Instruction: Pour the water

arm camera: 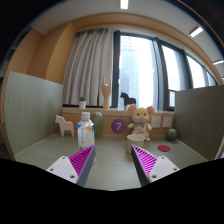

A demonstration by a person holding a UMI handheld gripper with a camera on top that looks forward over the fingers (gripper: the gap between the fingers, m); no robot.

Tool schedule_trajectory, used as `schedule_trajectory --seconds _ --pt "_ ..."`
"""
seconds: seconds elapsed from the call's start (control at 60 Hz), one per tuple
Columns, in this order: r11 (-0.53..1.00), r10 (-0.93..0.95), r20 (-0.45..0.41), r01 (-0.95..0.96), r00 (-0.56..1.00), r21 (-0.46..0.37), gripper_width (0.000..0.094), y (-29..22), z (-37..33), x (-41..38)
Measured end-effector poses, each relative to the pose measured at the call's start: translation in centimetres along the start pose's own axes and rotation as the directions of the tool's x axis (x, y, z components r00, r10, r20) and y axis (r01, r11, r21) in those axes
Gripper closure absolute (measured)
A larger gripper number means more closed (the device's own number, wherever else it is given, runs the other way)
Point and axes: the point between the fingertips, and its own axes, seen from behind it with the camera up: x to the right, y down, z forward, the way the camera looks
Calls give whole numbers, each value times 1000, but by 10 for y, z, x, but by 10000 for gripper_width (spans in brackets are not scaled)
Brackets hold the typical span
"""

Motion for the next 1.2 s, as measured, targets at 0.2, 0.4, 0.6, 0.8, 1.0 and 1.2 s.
schedule_trajectory --seconds 0.2,0.4,0.6,0.8,1.0,1.2 --pt "999 37 133 -39 990 15 180 18 33 -81" --pt "1000 18 134 -19 991 6 183 20 84 -99" --pt "1000 15 147 -15 989 0 182 21 135 -113" --pt "998 55 139 -55 989 -2 346 25 163 -112" --pt "999 38 141 -42 989 25 578 24 164 -114" --pt "996 81 145 -83 986 10 591 14 172 -117"
